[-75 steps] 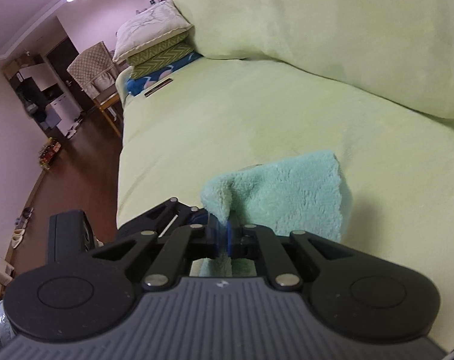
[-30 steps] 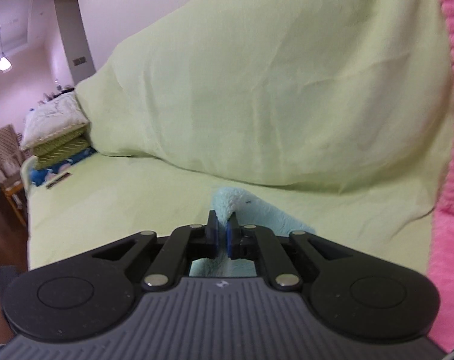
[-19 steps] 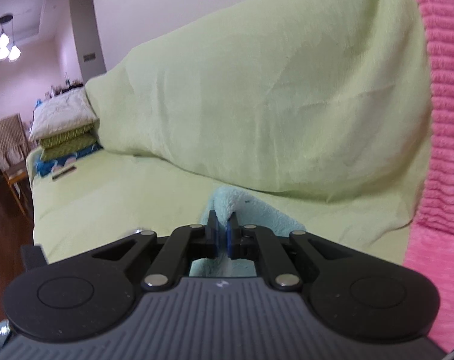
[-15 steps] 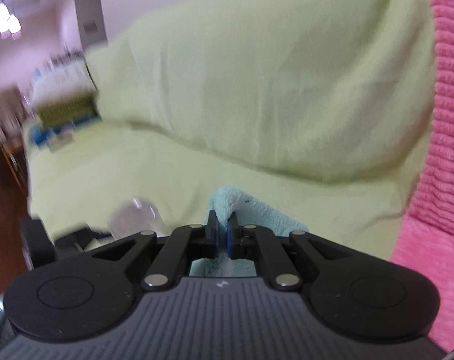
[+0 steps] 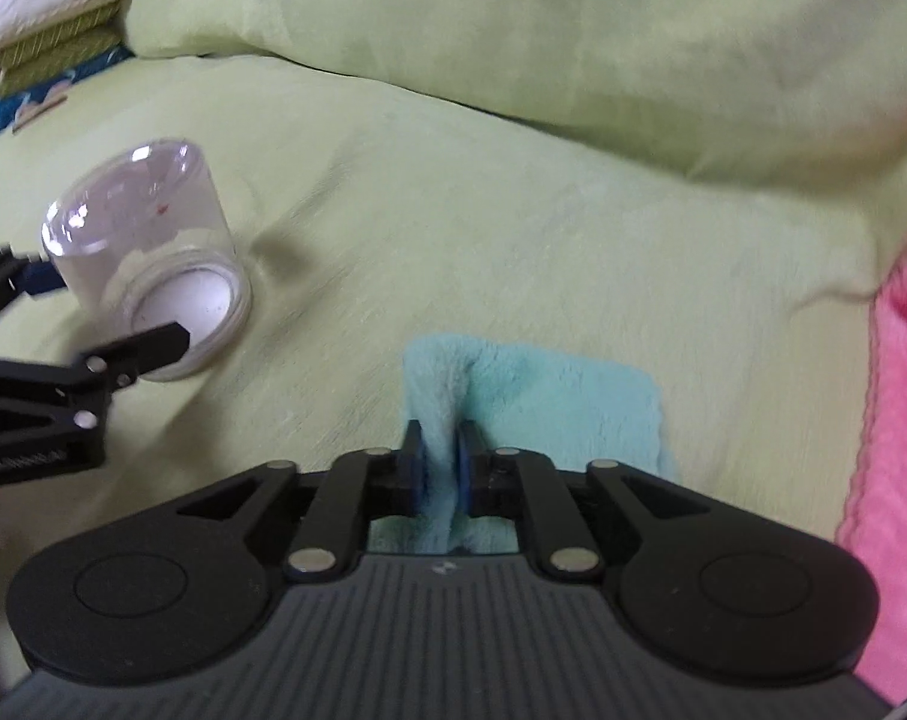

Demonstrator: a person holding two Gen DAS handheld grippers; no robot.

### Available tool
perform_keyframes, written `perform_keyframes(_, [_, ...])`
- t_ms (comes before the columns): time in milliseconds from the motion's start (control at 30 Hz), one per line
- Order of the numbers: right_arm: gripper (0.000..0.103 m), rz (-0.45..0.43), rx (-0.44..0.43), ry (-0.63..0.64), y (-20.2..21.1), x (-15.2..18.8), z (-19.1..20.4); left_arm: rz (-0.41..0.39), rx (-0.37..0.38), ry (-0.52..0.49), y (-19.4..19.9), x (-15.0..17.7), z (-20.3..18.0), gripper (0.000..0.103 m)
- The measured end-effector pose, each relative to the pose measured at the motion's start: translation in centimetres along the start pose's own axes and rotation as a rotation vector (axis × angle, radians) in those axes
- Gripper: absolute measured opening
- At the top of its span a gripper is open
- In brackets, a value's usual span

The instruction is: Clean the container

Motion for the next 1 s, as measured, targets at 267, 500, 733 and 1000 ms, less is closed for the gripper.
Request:
perform_keyframes(267, [0.023, -0.053, -0.038, -0.096, 2.8, 1.7, -1.2, 0.013, 0.000, 0.008, 1.5, 0.6, -1.5, 0.081])
perform_keyframes(500, [0.021, -0.036, -0.075, -0.219, 1.4, 1.7, -3.3, 0.031, 0.007, 0.021, 2.0, 0.9, -1.5, 0.081])
perform_keyframes(733, [0.021, -0.202, -0.236, -0.147, 4.7, -1.4, -0.7, 0.064, 0.029, 0.075, 1.5, 1.5, -1.0, 0.083])
perform_keyframes(1000, [0.018, -0.288, -0.376, -0.036, 3.3, -5.7, 3.5, 0.085, 0.033, 0.034, 0.8, 1.5, -1.5, 0.086])
Point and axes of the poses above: each gripper's, at about its wrist camera, not at the fingertips, and y roughly against the way its jaws point, z to its left, x to its underside, the point moved 1 cm from there along -y, roughly the way its jaws point, and after that the axes turned 1 degree about -x, right-handed, at the moved point
